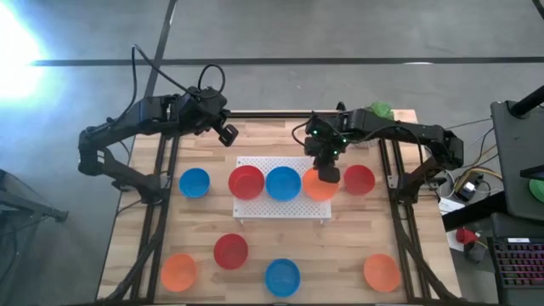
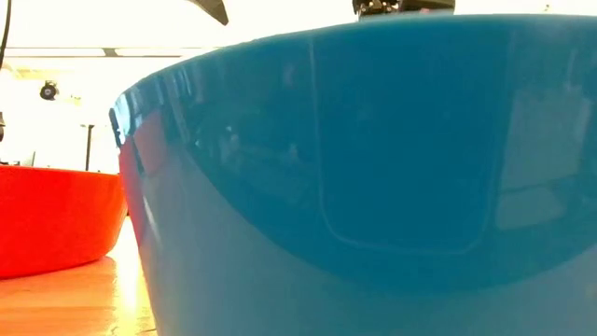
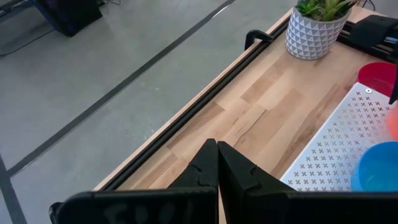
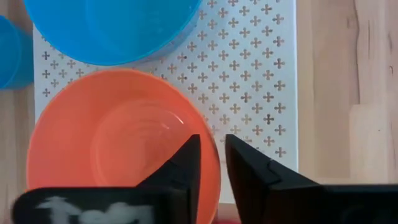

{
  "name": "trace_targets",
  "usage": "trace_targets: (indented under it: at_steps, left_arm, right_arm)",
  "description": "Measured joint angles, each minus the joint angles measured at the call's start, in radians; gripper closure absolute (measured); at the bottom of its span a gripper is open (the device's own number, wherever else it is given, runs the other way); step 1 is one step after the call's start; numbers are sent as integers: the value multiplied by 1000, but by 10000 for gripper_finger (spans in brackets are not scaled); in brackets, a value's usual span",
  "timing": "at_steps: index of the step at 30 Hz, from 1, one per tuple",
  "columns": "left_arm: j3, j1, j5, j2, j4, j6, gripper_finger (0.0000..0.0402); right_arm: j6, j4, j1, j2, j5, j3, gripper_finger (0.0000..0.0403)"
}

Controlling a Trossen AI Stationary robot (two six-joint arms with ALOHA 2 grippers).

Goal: Pick & Place Mini bowls
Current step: Put the top orange bowl on the shelf, then stack the top blue bowl on the blue bowl on the shelf

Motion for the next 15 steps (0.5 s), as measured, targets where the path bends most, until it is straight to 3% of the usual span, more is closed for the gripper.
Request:
trace_targets:
  at_steps: [7,15]
  left_arm:
    - [0,0,0,0,0,0,402]
    - [0,0,1,0,-7,0,402]
  right_arm:
    - [-13,-11,5,-2,1,7,277]
    - [-16,-94,5,-3,1,110,259]
